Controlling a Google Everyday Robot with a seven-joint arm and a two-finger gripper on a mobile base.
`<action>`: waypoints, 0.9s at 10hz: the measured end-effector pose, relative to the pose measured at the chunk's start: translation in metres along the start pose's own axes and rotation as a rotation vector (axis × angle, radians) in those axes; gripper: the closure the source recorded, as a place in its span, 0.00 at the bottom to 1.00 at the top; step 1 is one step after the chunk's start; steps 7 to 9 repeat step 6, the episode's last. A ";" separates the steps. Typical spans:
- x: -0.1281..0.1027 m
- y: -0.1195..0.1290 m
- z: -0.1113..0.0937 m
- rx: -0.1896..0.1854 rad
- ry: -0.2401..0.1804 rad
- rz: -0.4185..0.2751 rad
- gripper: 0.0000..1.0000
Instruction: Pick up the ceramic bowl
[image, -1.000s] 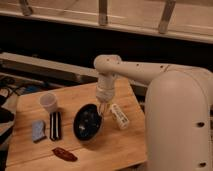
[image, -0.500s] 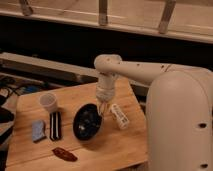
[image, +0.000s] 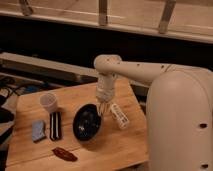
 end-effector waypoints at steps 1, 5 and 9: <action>0.000 0.000 0.000 0.000 0.001 -0.001 0.96; 0.002 0.000 0.000 -0.005 0.001 -0.005 0.96; 0.002 0.001 0.000 -0.006 0.002 -0.007 0.96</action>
